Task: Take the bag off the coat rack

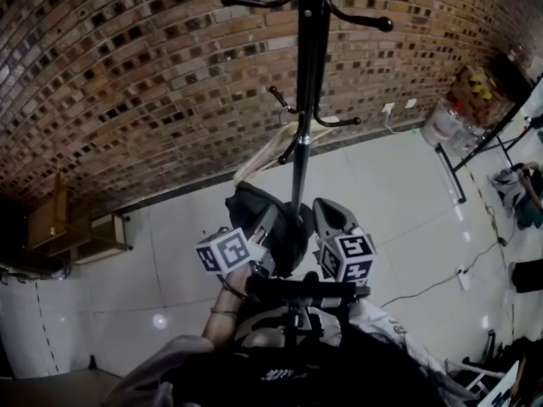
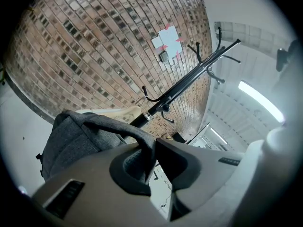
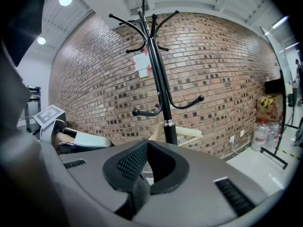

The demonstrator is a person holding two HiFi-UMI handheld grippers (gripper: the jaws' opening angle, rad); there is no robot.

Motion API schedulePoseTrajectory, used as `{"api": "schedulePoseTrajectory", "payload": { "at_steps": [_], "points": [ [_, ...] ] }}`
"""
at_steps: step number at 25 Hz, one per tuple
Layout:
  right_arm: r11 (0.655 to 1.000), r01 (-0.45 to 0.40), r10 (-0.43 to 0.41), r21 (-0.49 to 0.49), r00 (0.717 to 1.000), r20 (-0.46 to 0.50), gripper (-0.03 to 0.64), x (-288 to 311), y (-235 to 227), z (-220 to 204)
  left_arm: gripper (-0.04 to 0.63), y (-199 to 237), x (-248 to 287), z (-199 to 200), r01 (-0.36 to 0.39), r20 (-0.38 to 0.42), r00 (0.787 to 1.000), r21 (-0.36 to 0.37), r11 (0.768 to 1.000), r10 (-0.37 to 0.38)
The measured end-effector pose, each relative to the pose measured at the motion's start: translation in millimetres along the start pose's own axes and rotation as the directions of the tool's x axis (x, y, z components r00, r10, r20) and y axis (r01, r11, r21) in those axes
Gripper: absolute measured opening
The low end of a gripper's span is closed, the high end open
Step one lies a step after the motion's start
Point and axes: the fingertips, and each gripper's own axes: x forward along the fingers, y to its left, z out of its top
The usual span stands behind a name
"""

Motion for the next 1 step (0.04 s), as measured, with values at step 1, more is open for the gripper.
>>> {"api": "schedulePoseTrajectory", "payload": {
  "at_steps": [1],
  "points": [
    [1.000,0.003,-0.003,0.001,1.000,-0.005,0.009,-0.9,-0.1,0.1,0.043,-0.5,-0.1,-0.4,0.001,-0.001,1.000,0.002,1.000,-0.001]
  ]
}}
